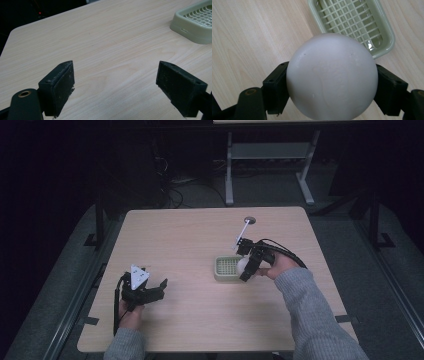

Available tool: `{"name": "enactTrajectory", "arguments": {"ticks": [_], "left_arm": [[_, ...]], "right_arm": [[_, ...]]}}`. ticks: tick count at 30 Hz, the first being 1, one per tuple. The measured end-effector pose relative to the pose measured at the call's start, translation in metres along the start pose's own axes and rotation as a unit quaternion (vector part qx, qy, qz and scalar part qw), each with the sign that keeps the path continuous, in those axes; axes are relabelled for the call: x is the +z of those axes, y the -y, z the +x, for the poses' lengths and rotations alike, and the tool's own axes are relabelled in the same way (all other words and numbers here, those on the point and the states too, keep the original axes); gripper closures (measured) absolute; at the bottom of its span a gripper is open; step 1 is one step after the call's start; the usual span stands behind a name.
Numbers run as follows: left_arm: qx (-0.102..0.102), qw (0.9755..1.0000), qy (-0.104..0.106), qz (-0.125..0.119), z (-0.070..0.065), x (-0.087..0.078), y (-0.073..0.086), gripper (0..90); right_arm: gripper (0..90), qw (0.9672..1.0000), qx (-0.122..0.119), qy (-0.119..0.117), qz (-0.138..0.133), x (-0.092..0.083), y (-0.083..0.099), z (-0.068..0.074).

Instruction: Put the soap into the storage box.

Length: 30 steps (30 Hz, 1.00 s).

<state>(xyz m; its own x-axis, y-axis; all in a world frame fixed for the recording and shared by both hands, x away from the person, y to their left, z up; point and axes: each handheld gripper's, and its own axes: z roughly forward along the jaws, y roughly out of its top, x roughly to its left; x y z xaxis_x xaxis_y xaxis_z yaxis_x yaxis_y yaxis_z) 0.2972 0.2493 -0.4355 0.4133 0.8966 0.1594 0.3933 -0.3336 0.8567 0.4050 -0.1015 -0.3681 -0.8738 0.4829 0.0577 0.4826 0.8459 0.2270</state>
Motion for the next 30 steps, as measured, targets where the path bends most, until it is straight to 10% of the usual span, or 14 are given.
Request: {"name": "enactTrajectory", "arguments": {"ticks": [30], "left_arm": [[-0.002, 1.0000, 0.001, -0.003, 0.000, 0.000, 0.000, 14.8]], "right_arm": [[23.5, 0.9999, -0.006, 0.004, 0.011, -0.005, -0.024, -0.009]]}}
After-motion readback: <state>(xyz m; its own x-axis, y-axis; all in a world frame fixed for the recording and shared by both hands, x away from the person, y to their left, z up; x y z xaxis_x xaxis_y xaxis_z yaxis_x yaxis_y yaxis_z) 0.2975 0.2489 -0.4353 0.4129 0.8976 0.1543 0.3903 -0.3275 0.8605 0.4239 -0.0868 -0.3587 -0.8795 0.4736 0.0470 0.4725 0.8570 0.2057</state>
